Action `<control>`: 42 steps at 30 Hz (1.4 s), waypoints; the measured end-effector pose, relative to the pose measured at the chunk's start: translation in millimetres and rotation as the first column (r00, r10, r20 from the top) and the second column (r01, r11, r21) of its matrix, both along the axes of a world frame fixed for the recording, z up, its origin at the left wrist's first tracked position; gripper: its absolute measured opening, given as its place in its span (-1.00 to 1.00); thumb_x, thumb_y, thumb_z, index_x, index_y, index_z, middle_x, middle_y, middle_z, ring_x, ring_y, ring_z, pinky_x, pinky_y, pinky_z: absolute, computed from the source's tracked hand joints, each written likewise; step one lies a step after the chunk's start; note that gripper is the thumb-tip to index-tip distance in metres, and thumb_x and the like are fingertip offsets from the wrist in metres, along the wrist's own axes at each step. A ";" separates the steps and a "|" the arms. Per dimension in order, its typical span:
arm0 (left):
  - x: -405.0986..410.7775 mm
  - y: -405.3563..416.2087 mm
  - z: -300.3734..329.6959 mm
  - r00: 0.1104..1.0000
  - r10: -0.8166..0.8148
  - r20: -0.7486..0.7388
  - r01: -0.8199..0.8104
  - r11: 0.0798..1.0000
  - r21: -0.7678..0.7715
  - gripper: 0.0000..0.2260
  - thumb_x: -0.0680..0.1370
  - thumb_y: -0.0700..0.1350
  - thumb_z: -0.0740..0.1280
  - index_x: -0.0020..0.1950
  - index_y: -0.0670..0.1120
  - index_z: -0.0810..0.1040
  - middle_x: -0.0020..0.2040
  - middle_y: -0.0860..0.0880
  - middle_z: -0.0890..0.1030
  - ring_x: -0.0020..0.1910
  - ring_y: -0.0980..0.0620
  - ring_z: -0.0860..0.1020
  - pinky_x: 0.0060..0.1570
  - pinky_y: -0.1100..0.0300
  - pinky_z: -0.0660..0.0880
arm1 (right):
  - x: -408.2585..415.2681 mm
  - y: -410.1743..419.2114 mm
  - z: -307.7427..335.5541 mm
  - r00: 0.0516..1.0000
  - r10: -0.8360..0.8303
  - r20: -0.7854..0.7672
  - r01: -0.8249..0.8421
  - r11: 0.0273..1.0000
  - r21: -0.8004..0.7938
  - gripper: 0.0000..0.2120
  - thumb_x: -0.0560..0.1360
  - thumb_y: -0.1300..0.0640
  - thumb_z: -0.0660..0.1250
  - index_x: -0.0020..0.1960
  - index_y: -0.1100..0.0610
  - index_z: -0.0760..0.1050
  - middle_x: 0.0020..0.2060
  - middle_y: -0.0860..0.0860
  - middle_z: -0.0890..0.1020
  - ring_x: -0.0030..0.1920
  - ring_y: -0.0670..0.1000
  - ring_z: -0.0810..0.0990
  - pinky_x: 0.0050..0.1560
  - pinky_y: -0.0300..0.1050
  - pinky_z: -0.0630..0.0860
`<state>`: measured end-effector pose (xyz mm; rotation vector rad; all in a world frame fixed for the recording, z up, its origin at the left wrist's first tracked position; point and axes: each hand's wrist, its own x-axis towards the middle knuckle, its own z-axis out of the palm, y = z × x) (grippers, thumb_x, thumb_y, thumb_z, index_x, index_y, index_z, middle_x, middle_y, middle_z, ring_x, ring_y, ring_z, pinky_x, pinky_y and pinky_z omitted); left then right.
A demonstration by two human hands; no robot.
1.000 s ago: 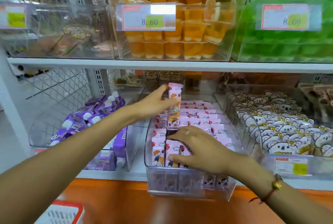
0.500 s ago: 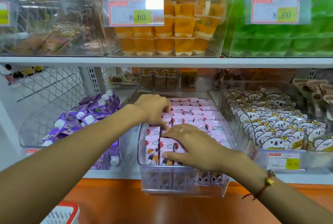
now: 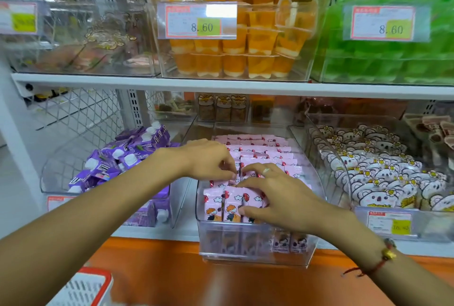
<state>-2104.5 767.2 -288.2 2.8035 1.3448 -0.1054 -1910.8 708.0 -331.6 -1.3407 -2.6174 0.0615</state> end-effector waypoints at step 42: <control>3.1 -86.1 -19.4 -0.213 0.173 0.962 -0.266 0.937 -0.227 -0.79 0.53 -0.14 0.36 0.13 -0.13 0.50 -0.01 0.06 0.59 -0.15 0.35 0.57 0.02 0.27 0.57 | -20.6 -11.2 18.0 0.598 -0.163 -0.784 0.007 0.980 -0.199 -0.80 0.59 -0.04 0.17 0.09 -0.04 0.53 0.04 -0.21 0.61 0.08 -0.26 0.53 0.09 -0.31 0.43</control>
